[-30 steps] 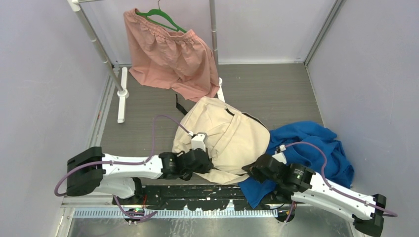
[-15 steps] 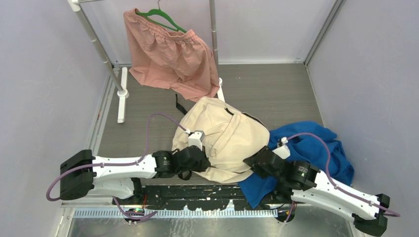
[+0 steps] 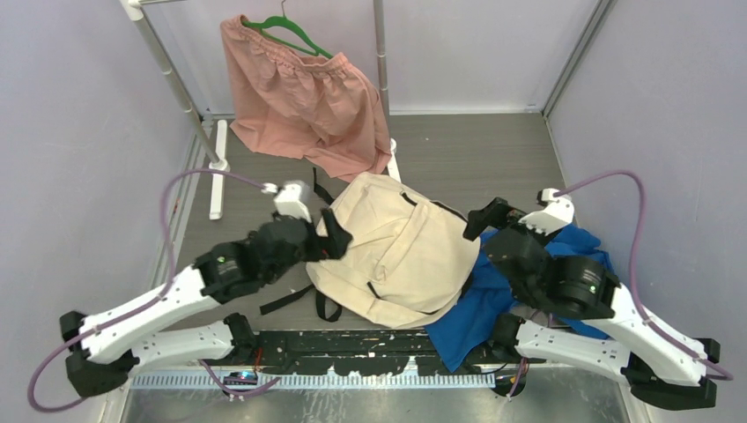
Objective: Pack the student bag
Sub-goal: Reset both arms
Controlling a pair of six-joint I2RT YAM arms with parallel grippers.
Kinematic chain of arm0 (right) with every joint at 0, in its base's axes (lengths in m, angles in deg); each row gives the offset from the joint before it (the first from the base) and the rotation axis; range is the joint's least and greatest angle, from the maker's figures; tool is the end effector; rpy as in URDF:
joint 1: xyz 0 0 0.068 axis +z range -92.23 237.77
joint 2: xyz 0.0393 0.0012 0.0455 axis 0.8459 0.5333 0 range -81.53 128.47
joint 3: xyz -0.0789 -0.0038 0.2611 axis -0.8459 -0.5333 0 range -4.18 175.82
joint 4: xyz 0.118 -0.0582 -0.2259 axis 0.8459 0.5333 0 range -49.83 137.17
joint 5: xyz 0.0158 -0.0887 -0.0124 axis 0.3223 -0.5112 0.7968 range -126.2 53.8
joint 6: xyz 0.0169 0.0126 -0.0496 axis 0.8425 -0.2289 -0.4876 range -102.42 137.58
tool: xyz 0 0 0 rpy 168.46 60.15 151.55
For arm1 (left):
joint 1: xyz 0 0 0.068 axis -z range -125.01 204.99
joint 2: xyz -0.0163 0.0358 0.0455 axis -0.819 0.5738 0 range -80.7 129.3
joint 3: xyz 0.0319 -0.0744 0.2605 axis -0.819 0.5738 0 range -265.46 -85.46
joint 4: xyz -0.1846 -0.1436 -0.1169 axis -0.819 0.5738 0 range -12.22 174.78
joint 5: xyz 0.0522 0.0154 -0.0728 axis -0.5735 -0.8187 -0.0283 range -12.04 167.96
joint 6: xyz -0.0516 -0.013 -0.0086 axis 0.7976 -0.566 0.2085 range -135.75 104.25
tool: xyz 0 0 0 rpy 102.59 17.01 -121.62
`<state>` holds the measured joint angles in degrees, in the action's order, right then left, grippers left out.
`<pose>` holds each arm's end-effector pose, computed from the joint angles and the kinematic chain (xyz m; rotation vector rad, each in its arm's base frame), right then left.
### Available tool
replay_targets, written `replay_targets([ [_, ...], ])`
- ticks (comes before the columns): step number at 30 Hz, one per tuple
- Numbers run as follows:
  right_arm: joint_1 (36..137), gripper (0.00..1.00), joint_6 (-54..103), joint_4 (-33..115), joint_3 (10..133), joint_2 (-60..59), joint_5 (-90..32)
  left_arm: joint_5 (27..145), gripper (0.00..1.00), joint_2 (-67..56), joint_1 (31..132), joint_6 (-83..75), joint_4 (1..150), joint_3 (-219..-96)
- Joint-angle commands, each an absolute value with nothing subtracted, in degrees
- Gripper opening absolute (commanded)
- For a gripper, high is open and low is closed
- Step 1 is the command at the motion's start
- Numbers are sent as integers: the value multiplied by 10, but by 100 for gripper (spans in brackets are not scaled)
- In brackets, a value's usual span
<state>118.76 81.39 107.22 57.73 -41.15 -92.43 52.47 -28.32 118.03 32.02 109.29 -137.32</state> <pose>0.0697 0.0648 0.3633 0.4714 1.9287 0.2228 0.1017 -0.1663 0.3241 0.0186 2.1481 -0.6983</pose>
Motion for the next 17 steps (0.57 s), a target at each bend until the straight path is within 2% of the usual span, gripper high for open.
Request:
replay_targets([
  [1, 1187, 100, 592, 924, 604, -442, -1065, 449, 92, -321, 1122, 306, 1226, -1448],
  [4, 1186, 100, 524, 841, 581, -451, -1059, 415, 100, -323, 1121, 310, 1301, -1483],
  [8, 1186, 100, 541, 849, 572, -425, -1071, 393, 100, -320, 1121, 359, 1379, -1496],
  [17, 1186, 100, 609, 887, 574, -367, -1062, 391, 100, -369, 1121, 369, 1360, -1459],
])
